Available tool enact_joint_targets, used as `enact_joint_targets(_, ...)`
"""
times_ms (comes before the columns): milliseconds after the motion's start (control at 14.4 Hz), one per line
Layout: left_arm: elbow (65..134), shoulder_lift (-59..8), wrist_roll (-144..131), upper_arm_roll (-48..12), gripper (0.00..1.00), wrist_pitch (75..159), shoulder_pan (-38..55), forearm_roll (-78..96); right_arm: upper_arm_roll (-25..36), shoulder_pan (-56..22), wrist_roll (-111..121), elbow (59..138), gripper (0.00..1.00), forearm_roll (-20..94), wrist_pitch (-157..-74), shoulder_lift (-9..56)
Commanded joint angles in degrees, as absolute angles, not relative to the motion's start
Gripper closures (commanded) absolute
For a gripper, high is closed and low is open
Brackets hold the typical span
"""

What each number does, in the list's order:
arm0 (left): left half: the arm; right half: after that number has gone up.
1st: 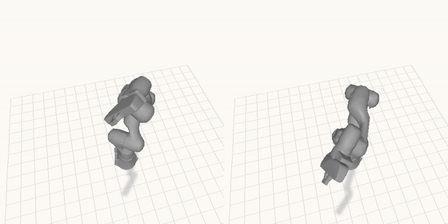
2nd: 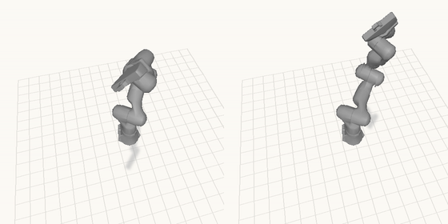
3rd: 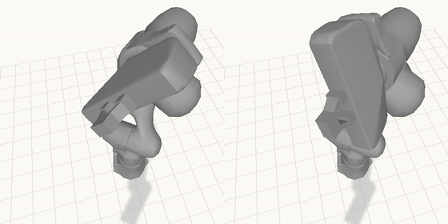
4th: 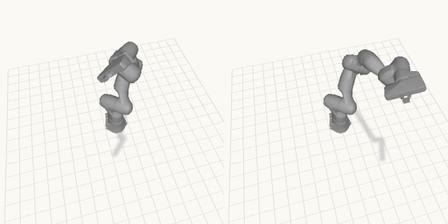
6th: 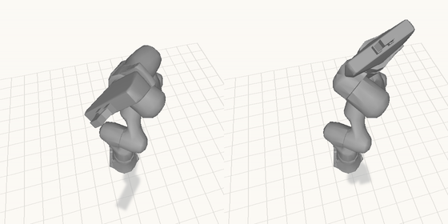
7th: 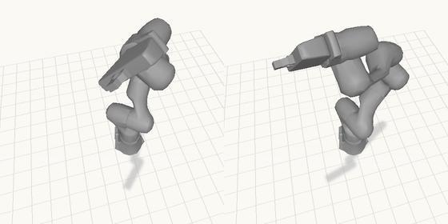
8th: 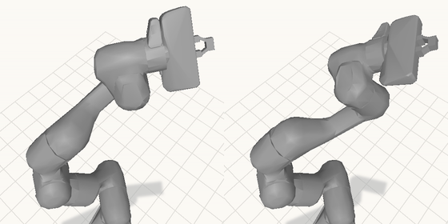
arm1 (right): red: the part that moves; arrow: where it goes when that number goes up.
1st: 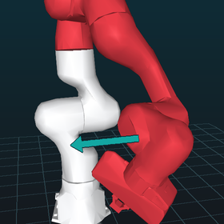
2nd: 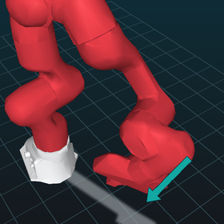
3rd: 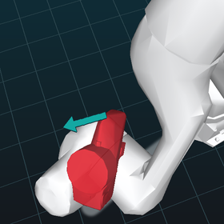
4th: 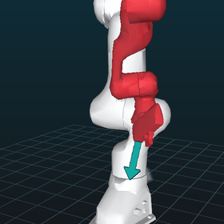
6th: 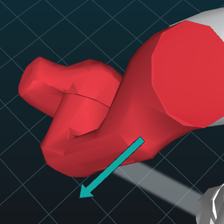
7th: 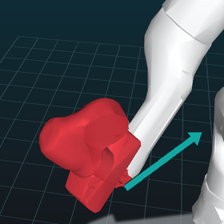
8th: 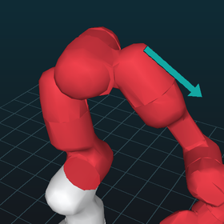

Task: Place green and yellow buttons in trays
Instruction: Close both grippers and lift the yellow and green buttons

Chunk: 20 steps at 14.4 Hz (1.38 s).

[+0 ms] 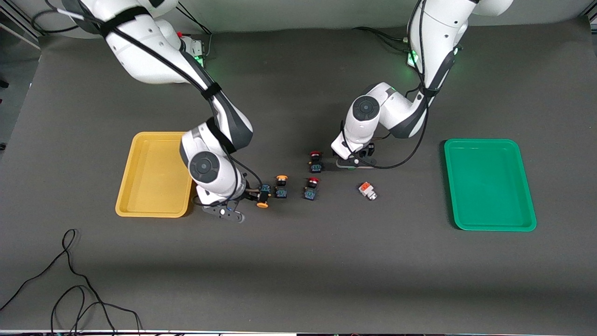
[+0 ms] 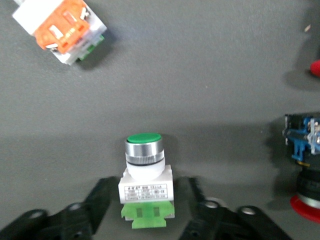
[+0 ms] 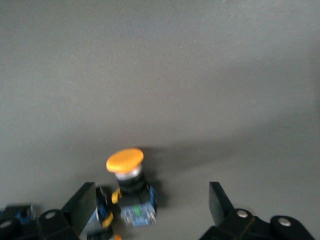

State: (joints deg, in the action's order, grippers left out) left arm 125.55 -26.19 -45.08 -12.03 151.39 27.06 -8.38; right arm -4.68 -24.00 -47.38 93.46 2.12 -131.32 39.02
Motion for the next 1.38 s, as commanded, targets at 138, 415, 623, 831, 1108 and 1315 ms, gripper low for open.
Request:
enact_joint_targets(138,123.67,-22.87,-48.52,-11.78,1.0,148.02,26.11,-9.49,-3.52,-27.33,-50.54,89.12,0.0,1.93,-134.55,45.78)
enact_joint_targets(415,115.78,-12.68,-45.98,-12.31,1.0,127.67,21.71,-3.81,-3.25,-28.21,-50.36,89.3,0.48,1.24,-135.88,46.76)
enact_joint_targets(623,112.06,-6.79,-34.23,-11.95,1.0,116.4,14.89,3.15,-3.16,-28.21,-49.75,89.12,1.0,0.36,-135.7,46.06)
enact_joint_targets(831,112.15,-2.12,-20.18,-11.87,1.0,107.61,2.6,4.39,-3.08,-27.51,-49.31,89.12,1.0,-0.7,-130.99,42.47)
enact_joint_targets(1108,112.58,-1.32,1.29,-11.69,1.0,105.98,-14.03,3.52,-1.32,-27.33,-48.52,89.03,1.0,0.08,-116.84,31.67)
enact_joint_targets(1315,116.43,-5.96,3.52,-11.69,1.0,116.32,-15.82,-1.48,-0.44,-25.59,-45.37,89.03,1.0,0.18,-105.51,23.67)
